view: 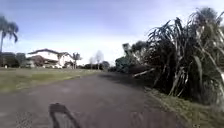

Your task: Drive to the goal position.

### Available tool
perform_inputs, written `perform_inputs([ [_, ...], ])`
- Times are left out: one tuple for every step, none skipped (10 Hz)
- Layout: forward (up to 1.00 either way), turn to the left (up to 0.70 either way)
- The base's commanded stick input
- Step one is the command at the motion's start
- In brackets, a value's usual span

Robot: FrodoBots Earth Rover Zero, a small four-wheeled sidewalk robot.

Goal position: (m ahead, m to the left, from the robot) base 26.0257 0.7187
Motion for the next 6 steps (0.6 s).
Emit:
perform_inputs([
  [1.0, 0.0],
  [1.0, 0.0],
  [1.0, 0.27],
  [1.0, 0.27],
  [1.0, 0.27],
  [1.0, 0.27],
])
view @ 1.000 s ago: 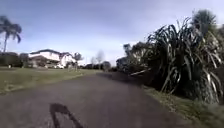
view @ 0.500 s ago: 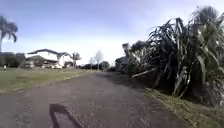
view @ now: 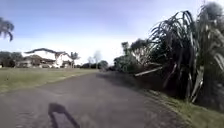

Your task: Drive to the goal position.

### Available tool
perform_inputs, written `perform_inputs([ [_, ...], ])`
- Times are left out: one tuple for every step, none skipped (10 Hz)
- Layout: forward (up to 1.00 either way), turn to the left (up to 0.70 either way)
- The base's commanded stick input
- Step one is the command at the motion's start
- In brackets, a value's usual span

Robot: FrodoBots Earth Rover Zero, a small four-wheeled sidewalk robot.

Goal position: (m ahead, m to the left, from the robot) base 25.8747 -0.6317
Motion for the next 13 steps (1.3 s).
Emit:
perform_inputs([
  [1.0, 0.27],
  [1.0, 0.19],
  [1.0, 0.0],
  [1.0, 0.0],
  [1.0, 0.0],
  [1.0, 0.0],
  [1.0, 0.0],
  [1.0, 0.0],
  [1.0, 0.0],
  [1.0, 0.0],
  [1.0, 0.0],
  [1.0, 0.0],
  [1.0, 0.0],
])
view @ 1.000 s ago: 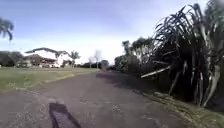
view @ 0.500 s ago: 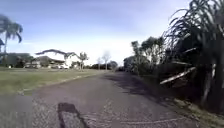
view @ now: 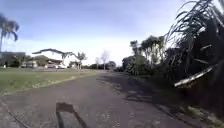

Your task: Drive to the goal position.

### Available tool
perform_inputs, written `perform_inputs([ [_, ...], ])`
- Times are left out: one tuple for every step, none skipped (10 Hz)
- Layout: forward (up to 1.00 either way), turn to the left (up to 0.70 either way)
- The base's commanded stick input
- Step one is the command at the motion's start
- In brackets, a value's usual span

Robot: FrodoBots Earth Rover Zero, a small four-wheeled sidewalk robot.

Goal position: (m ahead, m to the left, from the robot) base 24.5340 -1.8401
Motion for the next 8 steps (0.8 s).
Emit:
perform_inputs([
  [1.0, 0.0],
  [1.0, 0.0],
  [1.0, 0.0],
  [1.0, 0.0],
  [1.0, 0.0],
  [1.0, 0.0],
  [1.0, 0.0],
  [1.0, 0.0],
])
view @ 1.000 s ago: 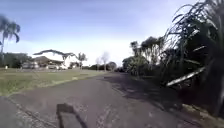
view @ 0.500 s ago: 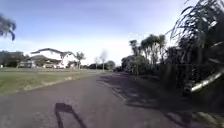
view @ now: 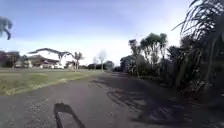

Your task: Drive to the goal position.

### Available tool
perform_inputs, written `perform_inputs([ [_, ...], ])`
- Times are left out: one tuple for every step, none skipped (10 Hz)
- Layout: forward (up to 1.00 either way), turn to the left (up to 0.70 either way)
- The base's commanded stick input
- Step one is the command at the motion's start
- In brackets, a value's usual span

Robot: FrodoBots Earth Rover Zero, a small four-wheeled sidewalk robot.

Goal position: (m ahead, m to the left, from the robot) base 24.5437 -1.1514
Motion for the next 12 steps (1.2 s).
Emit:
perform_inputs([
  [1.0, 0.0],
  [1.0, 0.0],
  [1.0, 0.0],
  [1.0, 0.0],
  [1.0, 0.0],
  [1.0, -0.02],
  [1.0, -0.22],
  [1.0, -0.27],
  [1.0, 0.0],
  [1.0, 0.0],
  [1.0, 0.0],
  [1.0, 0.0],
])
